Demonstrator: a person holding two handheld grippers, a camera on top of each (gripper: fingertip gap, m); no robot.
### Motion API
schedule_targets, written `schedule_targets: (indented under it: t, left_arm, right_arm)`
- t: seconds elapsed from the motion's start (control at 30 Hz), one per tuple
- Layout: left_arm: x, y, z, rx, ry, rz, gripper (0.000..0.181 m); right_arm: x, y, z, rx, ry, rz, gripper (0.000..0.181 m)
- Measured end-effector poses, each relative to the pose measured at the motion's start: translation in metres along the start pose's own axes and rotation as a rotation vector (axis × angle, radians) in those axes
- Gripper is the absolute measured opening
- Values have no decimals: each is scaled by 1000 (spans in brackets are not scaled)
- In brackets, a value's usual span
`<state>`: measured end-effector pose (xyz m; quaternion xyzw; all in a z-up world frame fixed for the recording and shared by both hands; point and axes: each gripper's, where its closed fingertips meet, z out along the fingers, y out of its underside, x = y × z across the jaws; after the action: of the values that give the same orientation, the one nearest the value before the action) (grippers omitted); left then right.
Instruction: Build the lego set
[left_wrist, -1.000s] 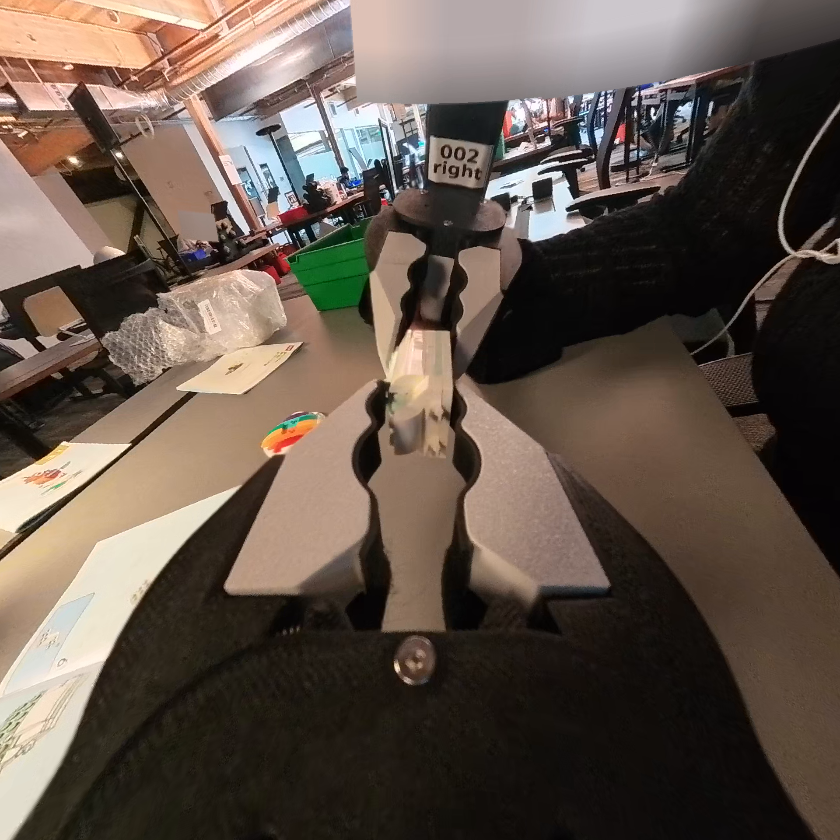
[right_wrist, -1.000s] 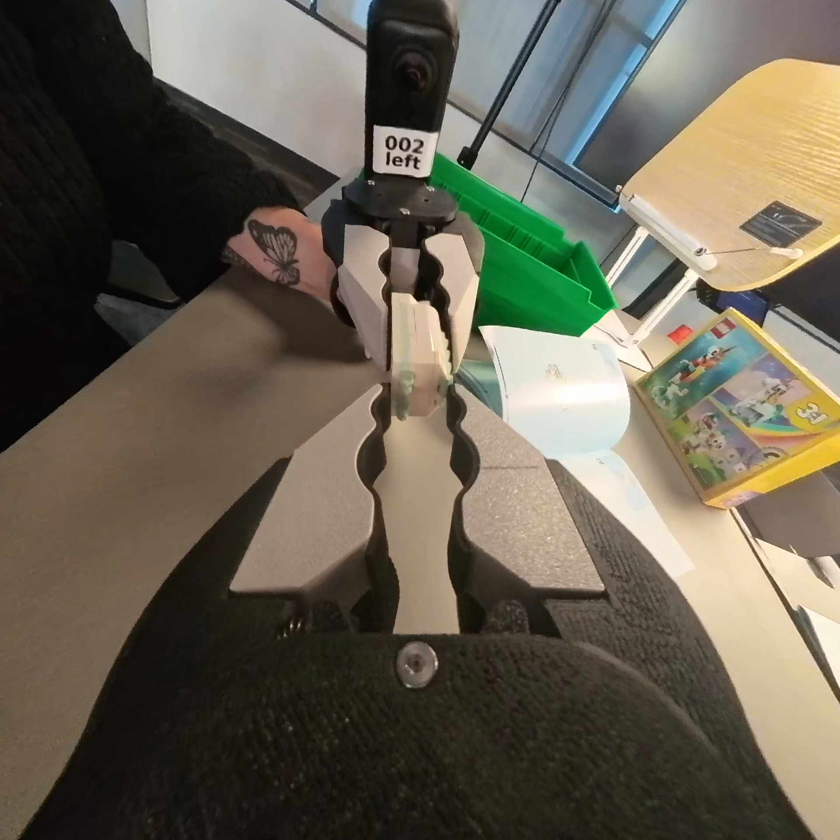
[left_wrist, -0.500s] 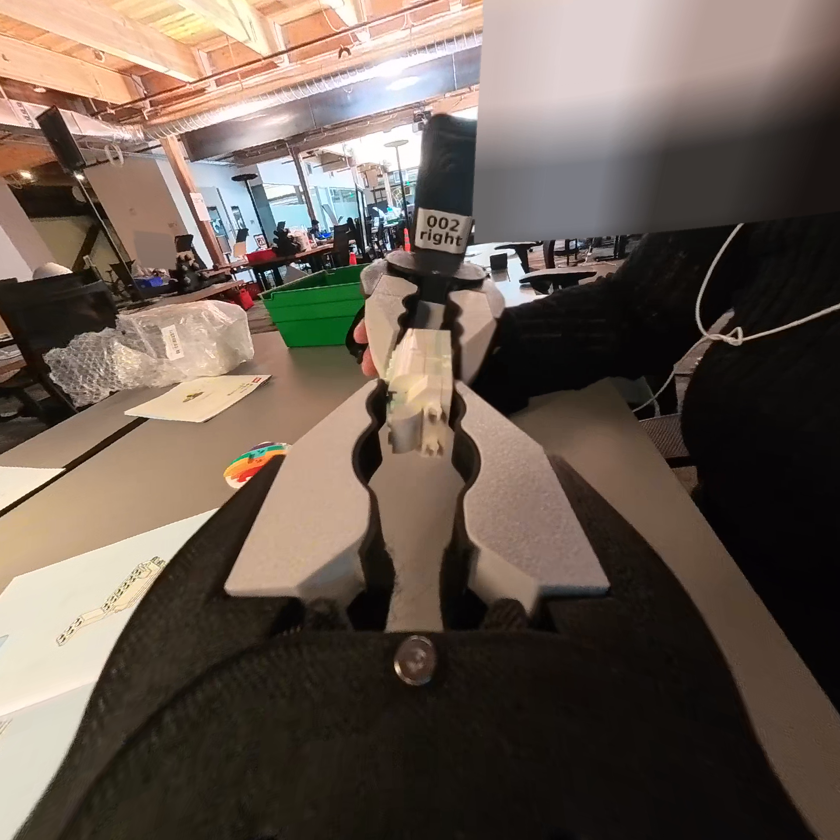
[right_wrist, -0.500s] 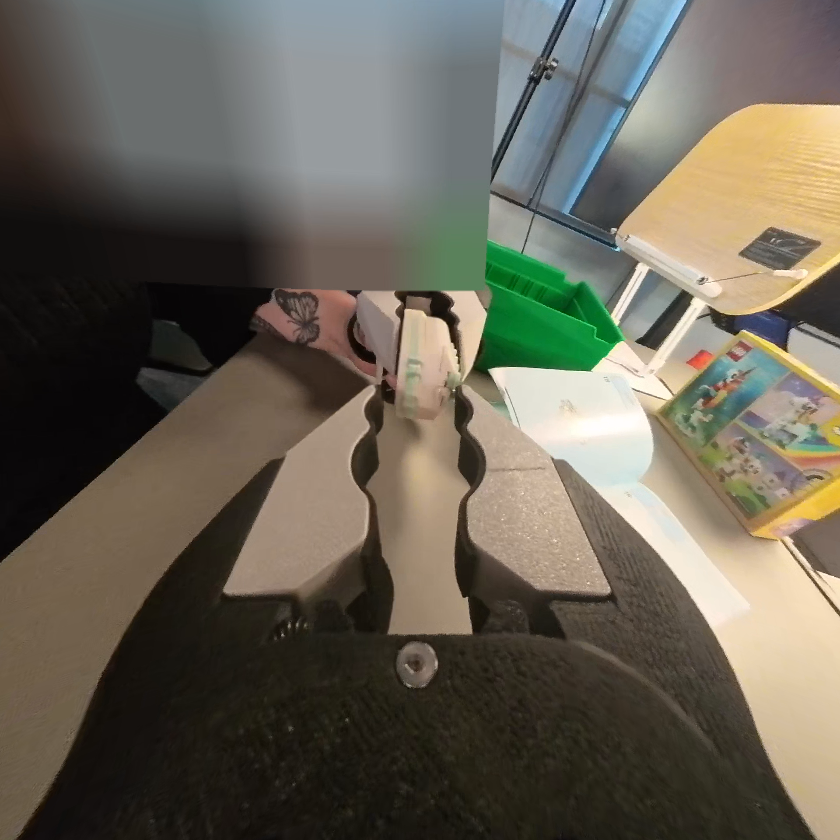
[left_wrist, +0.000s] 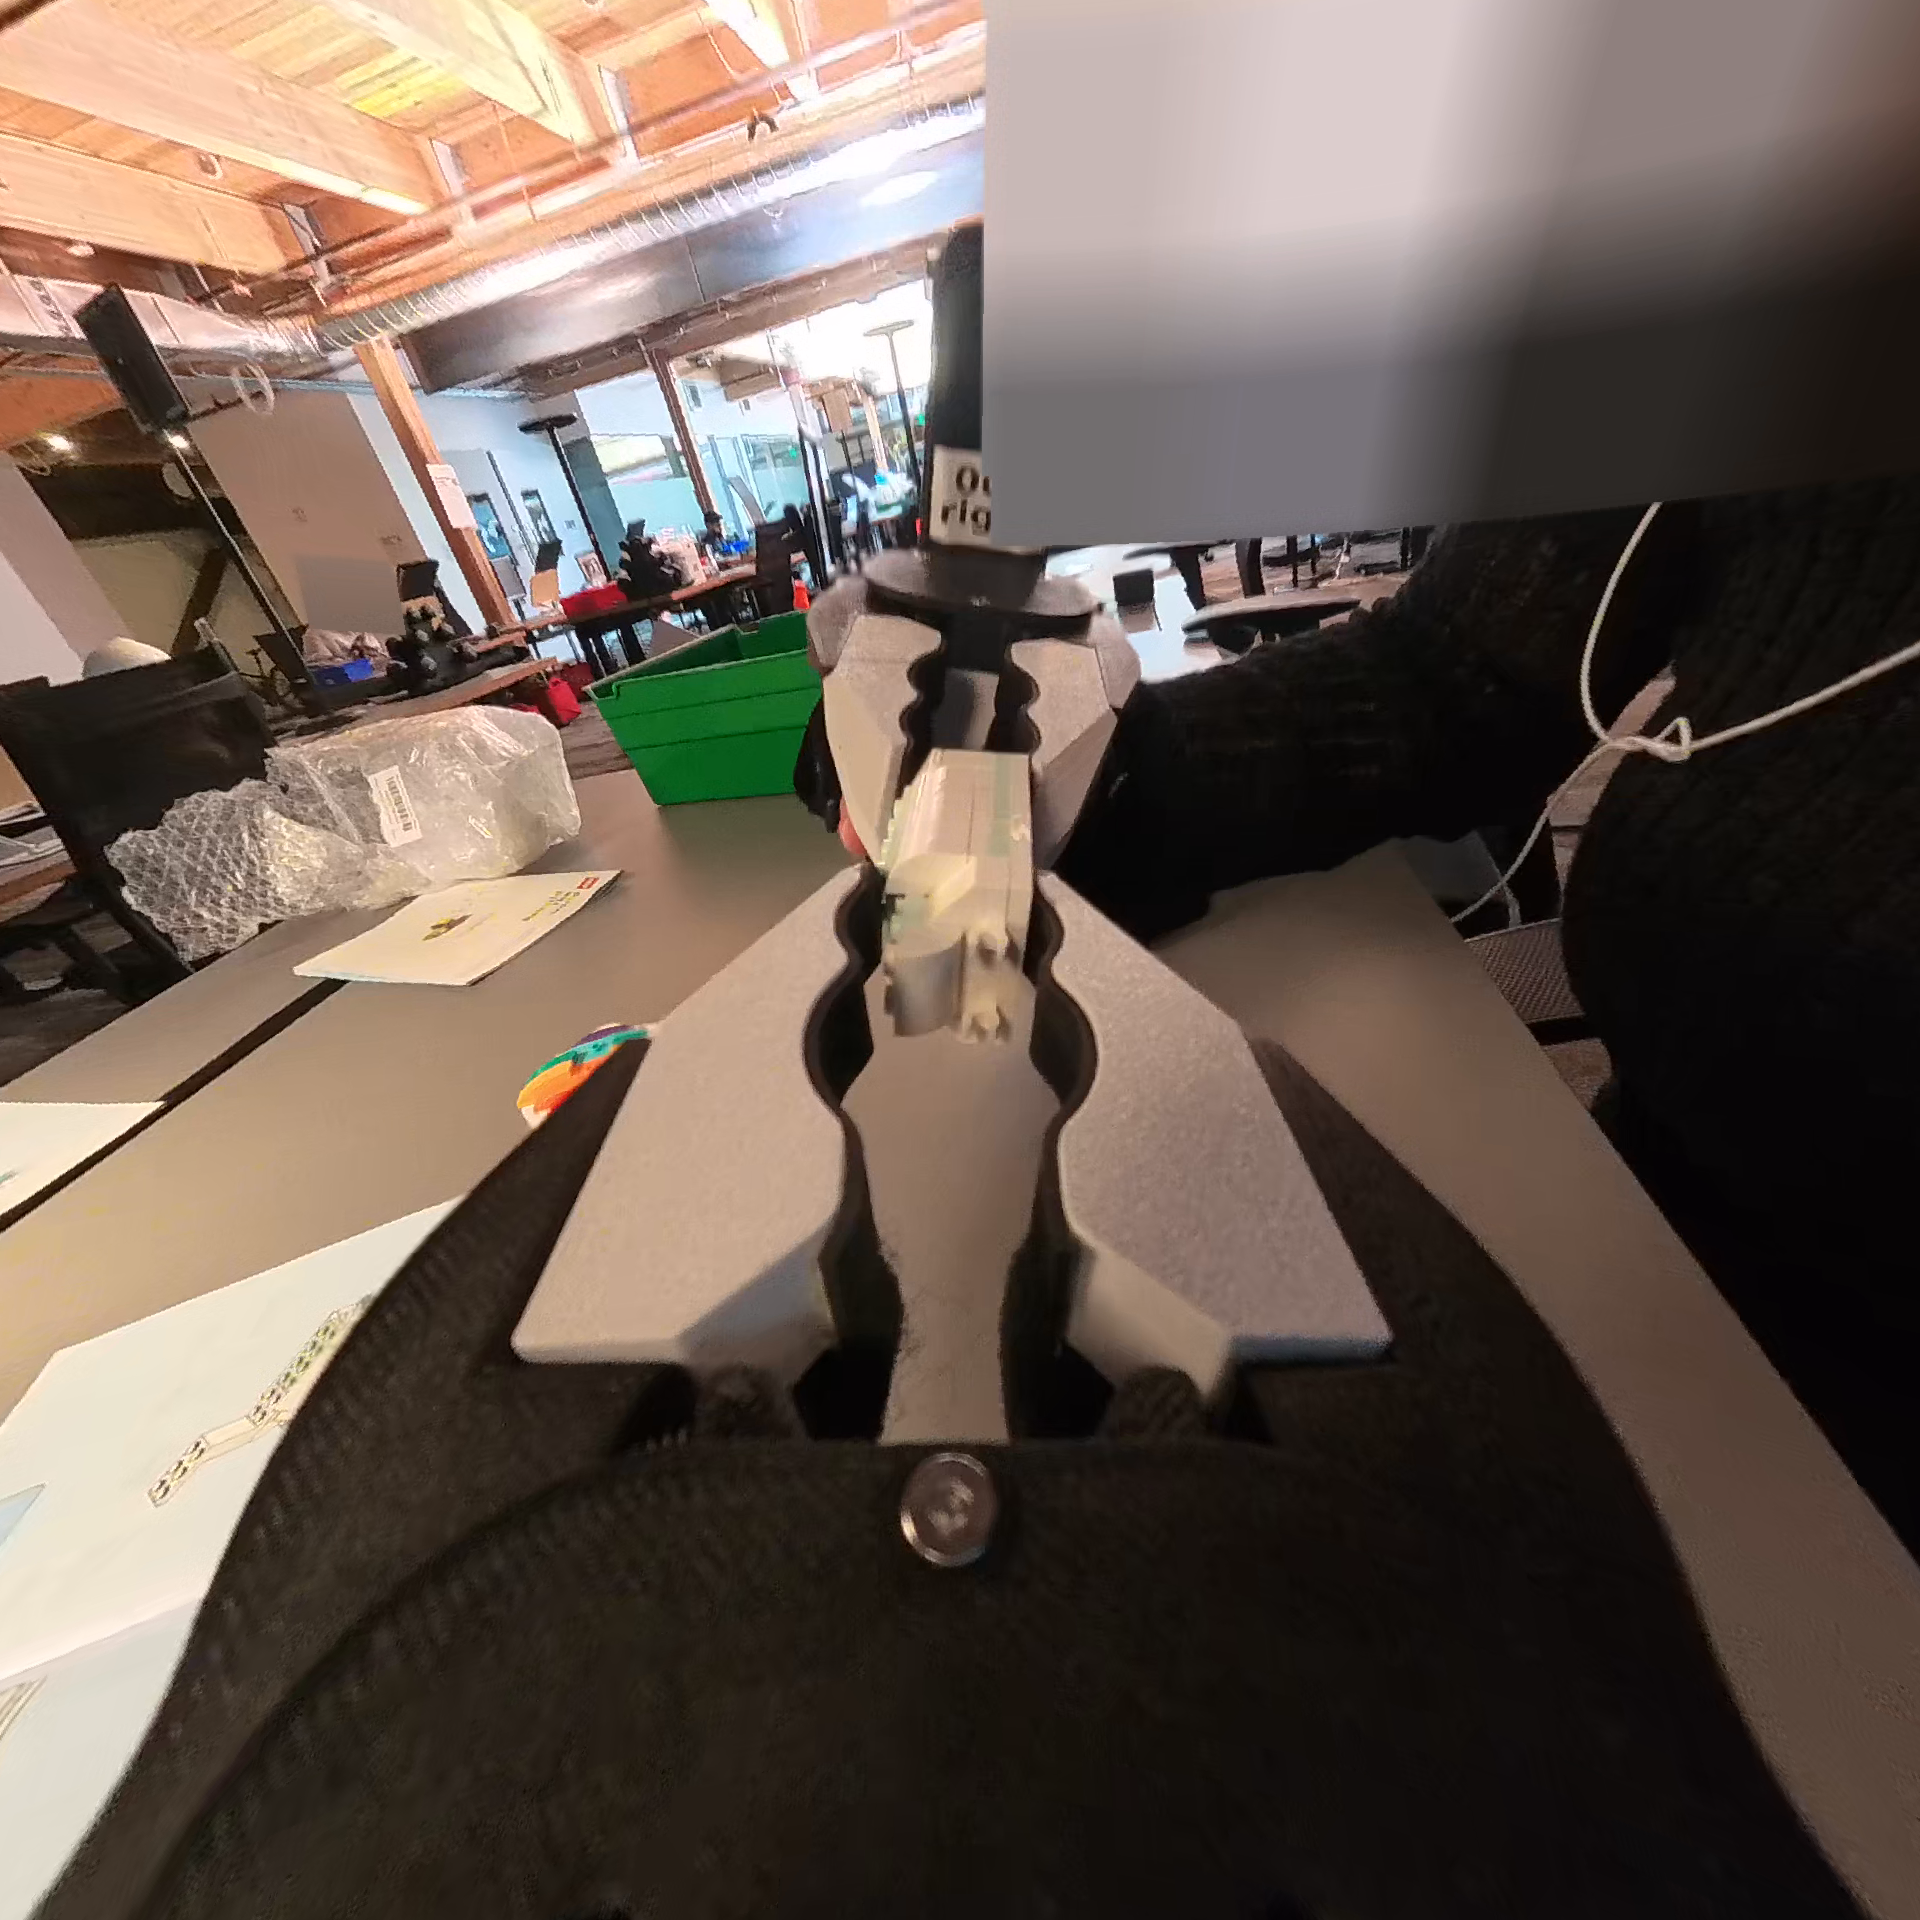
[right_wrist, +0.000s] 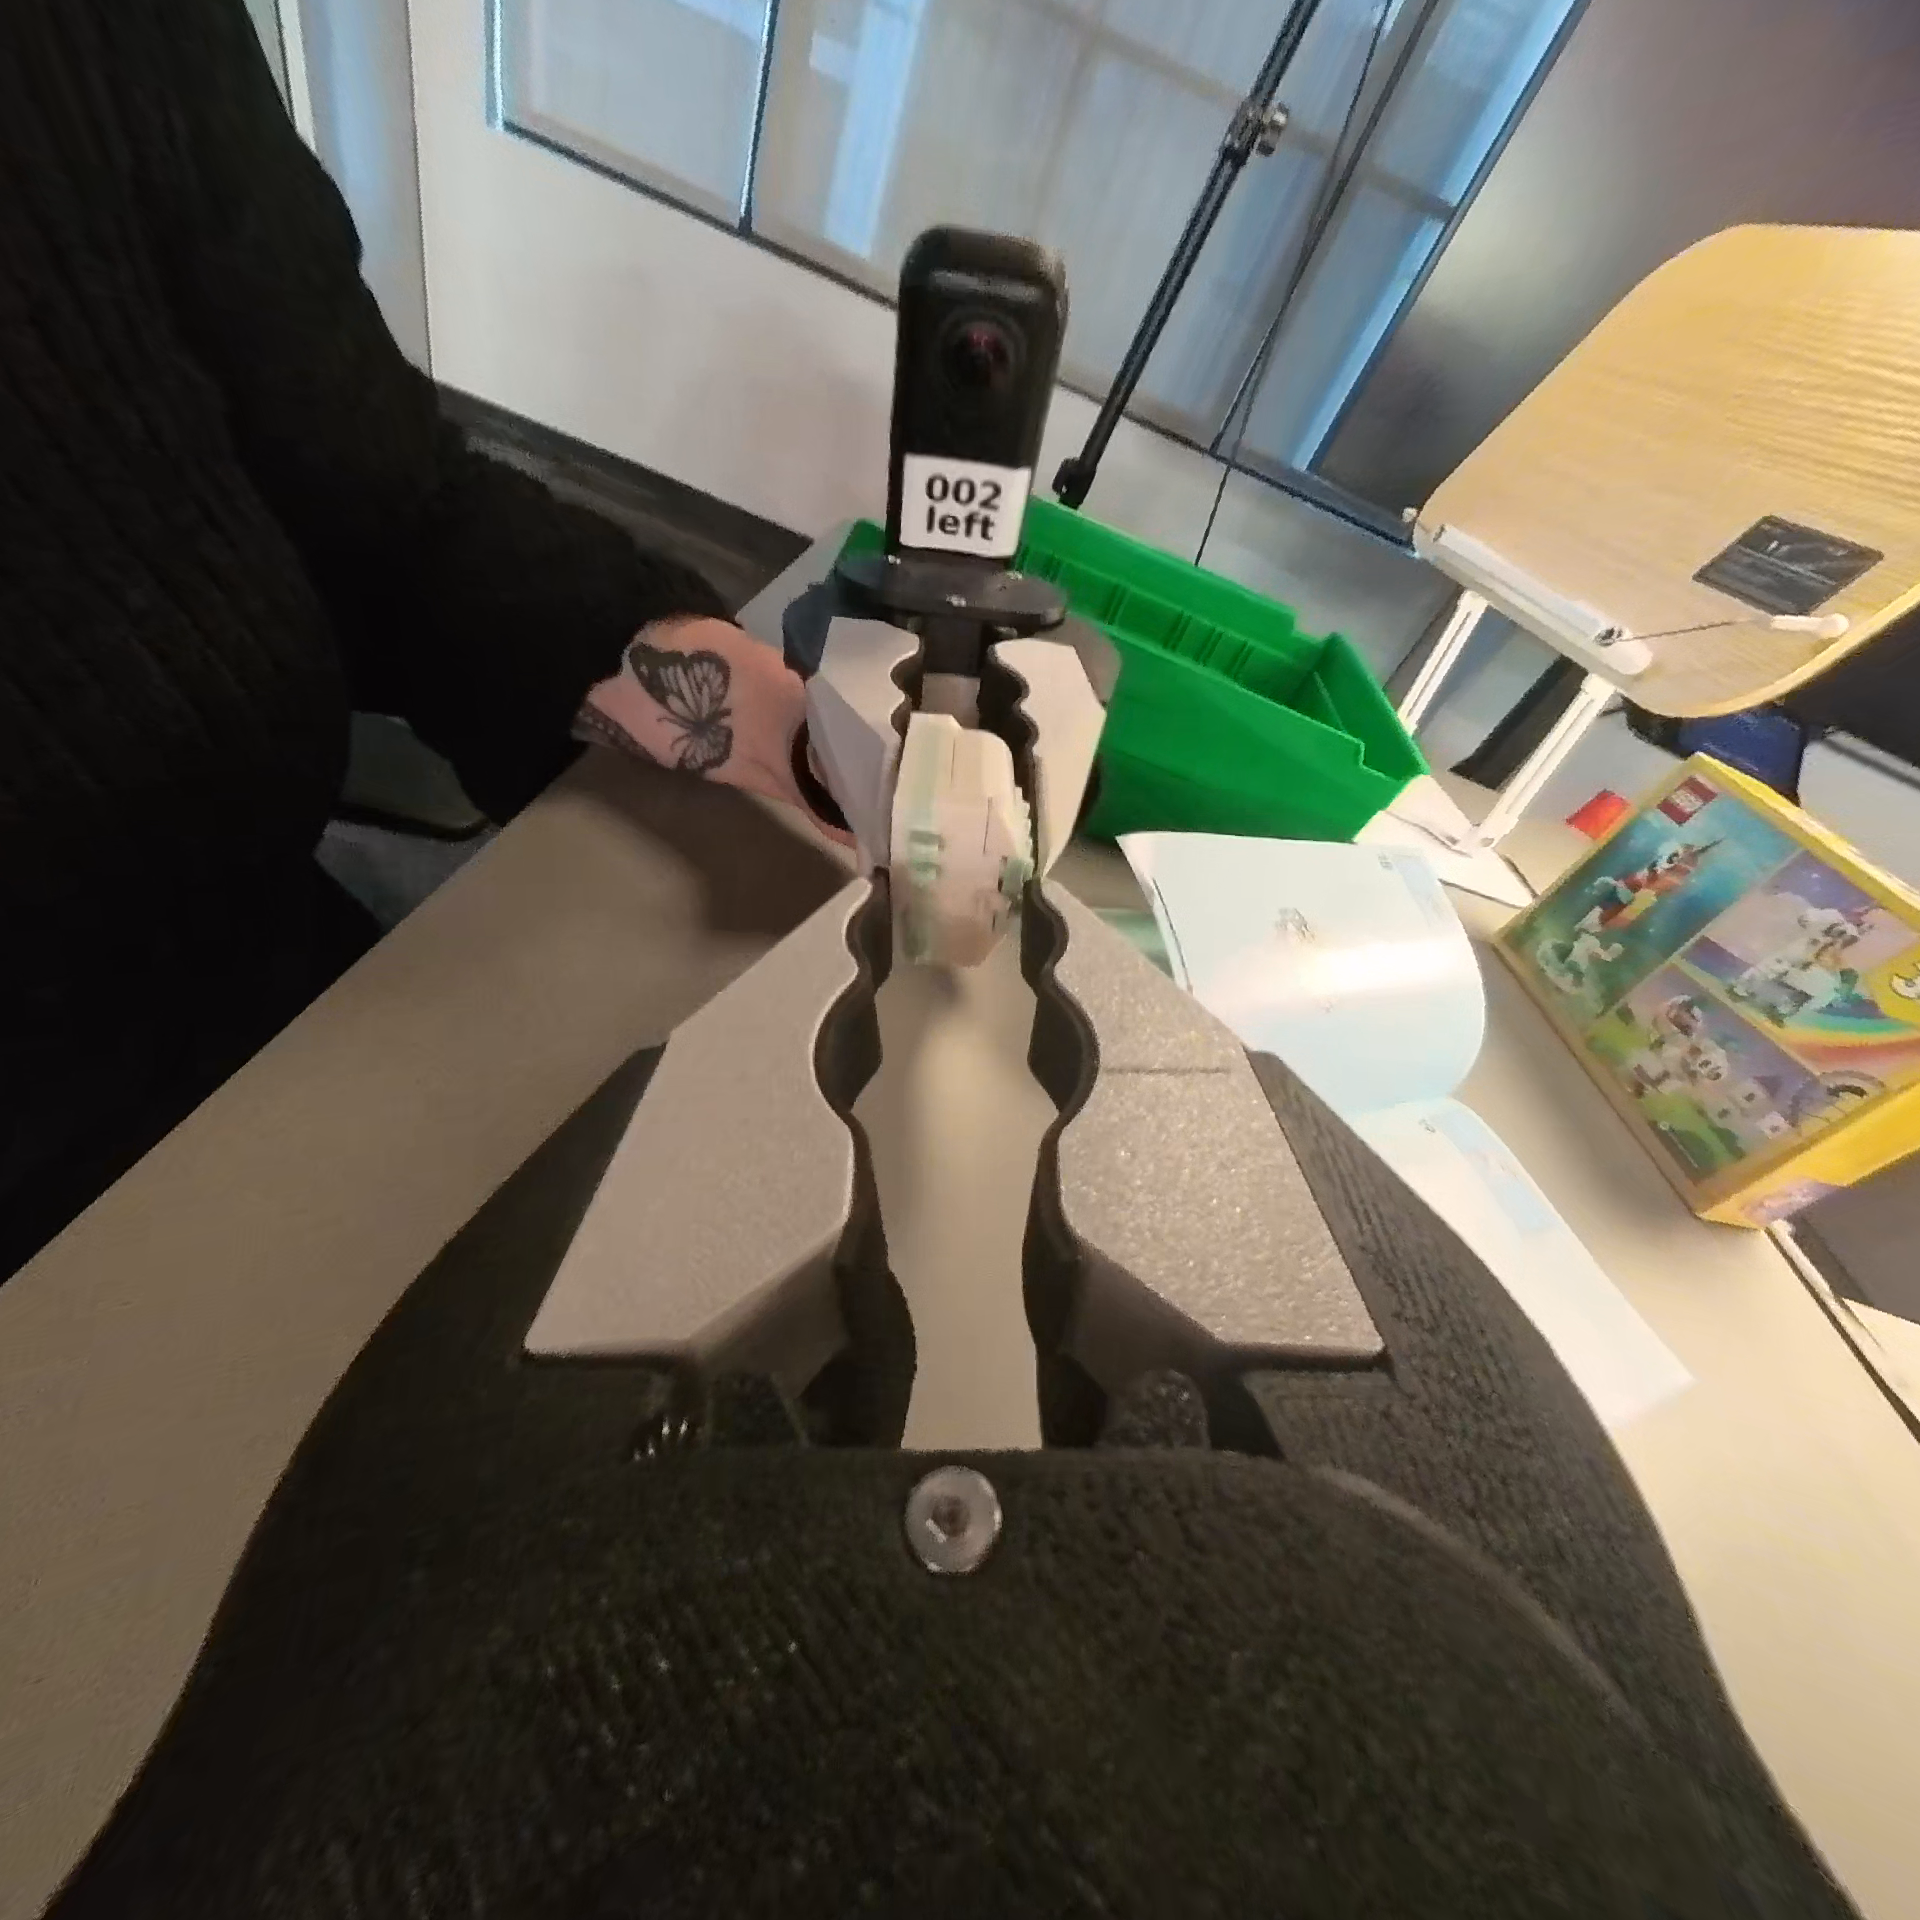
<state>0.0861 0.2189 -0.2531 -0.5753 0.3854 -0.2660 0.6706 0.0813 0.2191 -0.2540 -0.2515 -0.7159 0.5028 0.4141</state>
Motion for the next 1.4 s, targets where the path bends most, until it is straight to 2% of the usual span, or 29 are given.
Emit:
schedule_targets:
  t: [0.2, 0.3, 0.37, 0.5, 0.67, 0.87, 1.03, 1.4]
  left_arm:
    - [-3, 10, 2, -59, -31, 37, 24]
    - [-11, 15, 1, -101, -86, 85, 25]
    - [-13, 25, 0, -167, -109, 136, 25]
    - [-7, 30, 3, -199, -80, 159, 25]
    - [-1, 27, 4, -174, -35, 123, 25]
    - [2, 29, 5, -167, -20, 91, 25]
    - [1, 32, 7, -175, -25, 75, 33]
    - [3, 29, 6, -153, -7, 79, 26]
  right_arm:
    - [2, 11, 0, -37, -12, 15, 23]
    - [8, 15, 0, -31, 51, -37, 25]
    - [7, 16, 2, -43, 65, -82, 47]
    - [1, 24, 3, -102, 33, -133, 38]
    - [-3, 23, 2, -90, 7, -133, 25]
    - [-5, 25, 1, -123, -35, -76, 24]
    - [-7, 26, 0, -134, -52, -66, 24]
    - [-6, 27, -3, -123, -64, -32, 24]
